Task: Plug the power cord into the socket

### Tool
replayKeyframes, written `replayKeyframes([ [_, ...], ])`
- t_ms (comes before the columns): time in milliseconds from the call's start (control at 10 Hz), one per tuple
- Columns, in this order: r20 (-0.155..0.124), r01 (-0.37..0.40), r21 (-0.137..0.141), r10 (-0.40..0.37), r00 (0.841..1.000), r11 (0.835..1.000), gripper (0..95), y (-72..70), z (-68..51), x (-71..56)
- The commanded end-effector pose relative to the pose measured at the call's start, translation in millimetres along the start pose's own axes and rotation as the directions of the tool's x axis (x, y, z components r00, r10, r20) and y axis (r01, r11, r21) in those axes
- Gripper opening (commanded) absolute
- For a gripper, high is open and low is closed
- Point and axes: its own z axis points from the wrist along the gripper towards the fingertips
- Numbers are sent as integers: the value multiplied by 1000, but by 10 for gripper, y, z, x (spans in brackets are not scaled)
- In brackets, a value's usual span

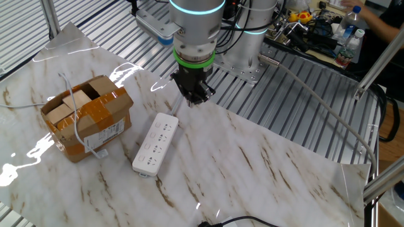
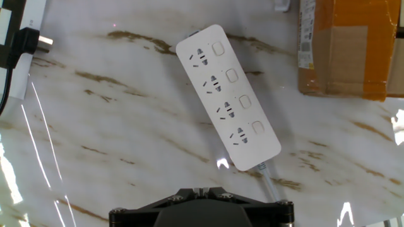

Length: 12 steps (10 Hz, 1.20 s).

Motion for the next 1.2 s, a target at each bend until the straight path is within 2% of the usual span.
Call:
replayKeyframes([
  [100,-4,0,-13,0,1000,1000,0,6,-2,-6],
  [1200,-1,0,-2,0,1000,1000,0,21,-27,28],
])
